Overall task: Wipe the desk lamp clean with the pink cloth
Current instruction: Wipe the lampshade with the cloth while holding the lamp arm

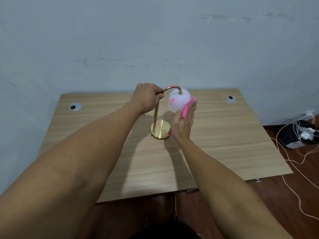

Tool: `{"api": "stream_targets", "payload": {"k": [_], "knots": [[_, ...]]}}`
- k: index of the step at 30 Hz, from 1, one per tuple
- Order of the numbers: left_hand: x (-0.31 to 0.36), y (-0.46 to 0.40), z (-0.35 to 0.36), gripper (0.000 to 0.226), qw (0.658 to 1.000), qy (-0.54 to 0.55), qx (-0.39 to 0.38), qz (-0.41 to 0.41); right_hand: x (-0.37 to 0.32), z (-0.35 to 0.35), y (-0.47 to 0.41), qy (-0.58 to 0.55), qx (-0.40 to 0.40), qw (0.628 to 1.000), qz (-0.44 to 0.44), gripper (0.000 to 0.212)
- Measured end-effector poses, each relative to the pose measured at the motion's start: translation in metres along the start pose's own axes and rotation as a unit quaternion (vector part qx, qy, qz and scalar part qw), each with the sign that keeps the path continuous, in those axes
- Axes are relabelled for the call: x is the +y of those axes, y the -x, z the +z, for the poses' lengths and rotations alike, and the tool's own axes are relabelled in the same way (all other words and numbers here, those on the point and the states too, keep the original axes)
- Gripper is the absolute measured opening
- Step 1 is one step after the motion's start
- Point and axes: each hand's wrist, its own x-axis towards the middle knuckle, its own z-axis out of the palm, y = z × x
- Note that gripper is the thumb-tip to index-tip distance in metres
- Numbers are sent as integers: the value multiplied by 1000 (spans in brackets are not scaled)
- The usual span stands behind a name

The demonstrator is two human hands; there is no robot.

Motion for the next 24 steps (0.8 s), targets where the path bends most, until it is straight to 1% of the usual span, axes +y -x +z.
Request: {"api": "stream_targets", "payload": {"k": [2, 5, 7, 9, 11, 14, 16, 18, 22, 24], "knots": [[0, -1, 0, 24, 1000, 1, 2, 0, -13, 3, -8, -5, 2, 999, -34, 76], [-1, -1, -1, 24, 1000, 5, 1, 3, -19, 6, -14, 72, -7, 988, -137, 73], [-2, -1, 0, 25, 1000, 9, 0, 7, -12, 2, -14, 78, -17, 983, -167, 71], [-1, 0, 1, 25, 1000, 8, 1, 6, -7, -2, -15, 34, -24, 988, -148, 71], [-1, -1, 2, 25, 1000, 8, -1, 4, -12, -1, -15, -13, -20, 995, -100, 73], [-2, 0, 1, 25, 1000, 14, -7, -5, -31, 4, -20, -116, 2, 993, 27, 74], [-2, 0, -1, 25, 1000, 17, -9, -6, -44, 0, -33, -151, 13, 984, 94, 72], [-3, 1, -1, 25, 1000, 15, -7, 0, -55, -8, -47, -125, -2, 987, 97, 67], [-4, 2, -1, 24, 1000, 14, -2, 5, -59, -16, -59, -83, -78, 993, 6, 51], [-2, 2, -1, 24, 1000, 10, -4, 8, -51, -19, -63, -95, -84, 992, 16, 47]]}}
